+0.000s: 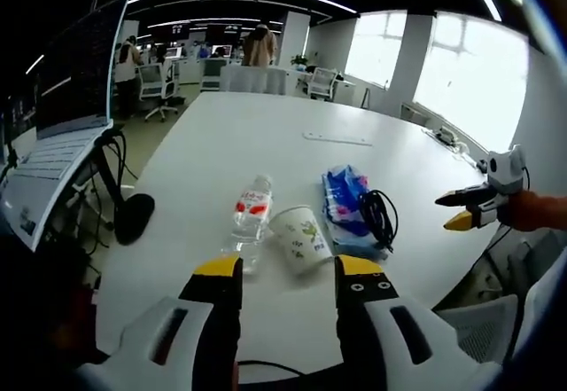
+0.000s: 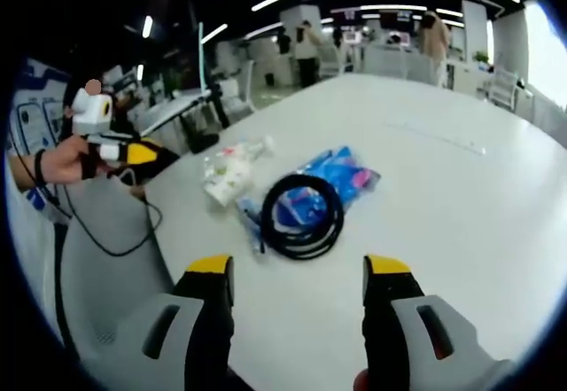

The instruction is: Arrange the tabletop items into an orderly group along one side of the table until the central work area is clear of visible clutter.

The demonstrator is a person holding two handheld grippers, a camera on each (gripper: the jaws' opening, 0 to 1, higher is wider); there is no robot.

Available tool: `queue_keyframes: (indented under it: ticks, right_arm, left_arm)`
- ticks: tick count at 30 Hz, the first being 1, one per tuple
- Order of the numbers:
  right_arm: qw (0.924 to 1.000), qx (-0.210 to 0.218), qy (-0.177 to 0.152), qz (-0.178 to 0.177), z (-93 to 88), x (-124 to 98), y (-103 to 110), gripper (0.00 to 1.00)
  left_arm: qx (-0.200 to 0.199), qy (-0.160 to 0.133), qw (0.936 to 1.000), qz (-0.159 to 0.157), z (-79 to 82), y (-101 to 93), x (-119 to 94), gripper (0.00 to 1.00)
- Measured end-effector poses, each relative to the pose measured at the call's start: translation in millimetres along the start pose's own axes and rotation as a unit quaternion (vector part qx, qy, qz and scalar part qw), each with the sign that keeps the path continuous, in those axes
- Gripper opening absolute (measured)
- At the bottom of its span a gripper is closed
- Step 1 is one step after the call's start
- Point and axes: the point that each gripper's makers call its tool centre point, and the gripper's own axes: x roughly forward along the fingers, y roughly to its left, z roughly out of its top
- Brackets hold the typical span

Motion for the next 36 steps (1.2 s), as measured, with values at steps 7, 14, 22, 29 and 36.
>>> queue_keyframes:
  ticks: [7, 14, 22, 29, 36]
  right_arm:
    - [1.0, -0.001, 0.001, 0.006, -0.8, 1, 3, 0.57]
    - [0.9999, 0.0, 0.004, 0.01, -3.9, 4, 7, 0.56]
    - [0.9999, 0.001, 0.007, 0.014, -6.5, 5, 11, 0.56]
    - [0.9998, 0.003, 0.011, 0.014, -9.1, 4, 10, 0.55]
    - [0.9998, 0.006, 0.012, 0.013, -10.2, 4, 9, 0.55]
  left_arm:
    - [-0.007, 0.0, 1.0, 0.001, -2.1, -1.9, -2, 0.41]
    - [-0.015, 0.005, 0.9998, 0.01, -9.6, 0.9, -9, 0.4]
    - [-0.031, 0.01, 0.9993, 0.02, -16.0, 7.1, -11, 0.38]
    - [-0.041, 0.01, 0.9988, 0.026, -16.5, 9.2, -11, 0.36]
    - [-0.051, 0.014, 0.9981, 0.032, -18.4, 12.3, -9, 0.35]
